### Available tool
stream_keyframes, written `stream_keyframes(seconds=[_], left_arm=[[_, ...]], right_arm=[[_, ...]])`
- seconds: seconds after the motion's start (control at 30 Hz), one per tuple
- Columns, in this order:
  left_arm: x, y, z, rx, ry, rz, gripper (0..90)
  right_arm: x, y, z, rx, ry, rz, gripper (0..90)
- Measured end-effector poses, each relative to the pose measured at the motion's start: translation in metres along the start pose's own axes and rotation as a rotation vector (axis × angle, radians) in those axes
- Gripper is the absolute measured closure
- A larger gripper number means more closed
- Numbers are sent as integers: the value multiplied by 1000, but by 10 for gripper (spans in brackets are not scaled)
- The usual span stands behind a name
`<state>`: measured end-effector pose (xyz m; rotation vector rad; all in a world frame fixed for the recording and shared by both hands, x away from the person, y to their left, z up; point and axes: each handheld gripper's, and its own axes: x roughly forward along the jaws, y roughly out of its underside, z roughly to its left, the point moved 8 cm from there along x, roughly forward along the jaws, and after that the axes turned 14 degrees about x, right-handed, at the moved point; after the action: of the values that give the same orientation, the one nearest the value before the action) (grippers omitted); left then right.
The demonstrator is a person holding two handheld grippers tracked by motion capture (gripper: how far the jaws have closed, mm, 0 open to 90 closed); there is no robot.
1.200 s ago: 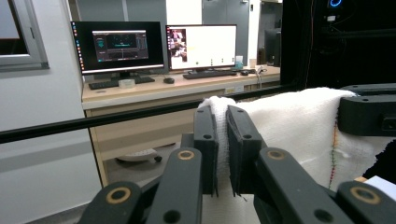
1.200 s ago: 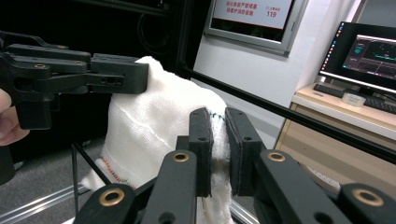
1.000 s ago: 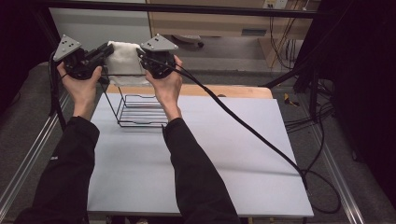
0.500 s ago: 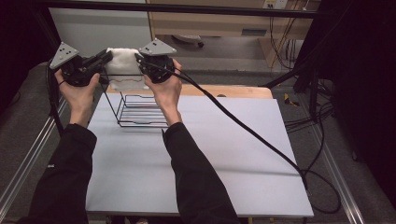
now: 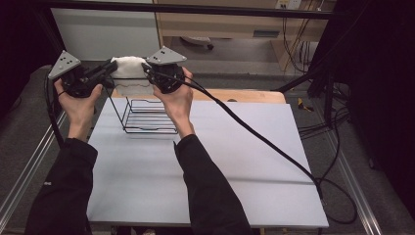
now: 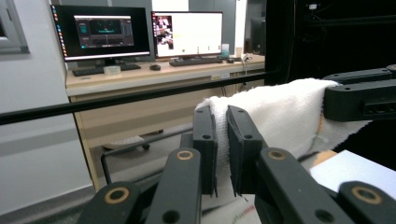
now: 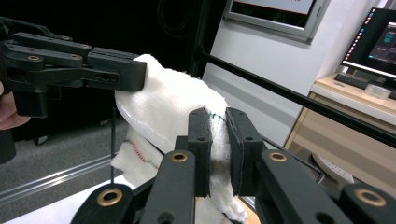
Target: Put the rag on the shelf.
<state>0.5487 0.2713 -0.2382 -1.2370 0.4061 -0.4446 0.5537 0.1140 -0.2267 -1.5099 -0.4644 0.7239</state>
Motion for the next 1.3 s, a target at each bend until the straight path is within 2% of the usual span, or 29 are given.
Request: stream_keyframes(seconds=[0.23,0.37,0.73,0.9,1.1,1.2,1.3], left_arm=[[-8,3,-4,-13,11,32,817],[-14,5,-8,-19,16,56,812],[-25,11,-15,-10,28,101,809],[-29,9,-16,1,37,136,775],[-38,-5,-4,-25,10,145,748],[-39,-14,4,-26,-5,155,803],[-34,-19,9,-38,2,176,876]], right_arm=[[-4,5,6,-24,-4,26,809],[-6,8,9,-22,-15,39,808],[-12,17,12,-30,-44,55,810],[-12,20,12,-37,-45,60,811],[-11,21,13,-40,-43,58,811],[-11,22,13,-42,-43,60,811],[-11,23,13,-44,-43,60,811]])
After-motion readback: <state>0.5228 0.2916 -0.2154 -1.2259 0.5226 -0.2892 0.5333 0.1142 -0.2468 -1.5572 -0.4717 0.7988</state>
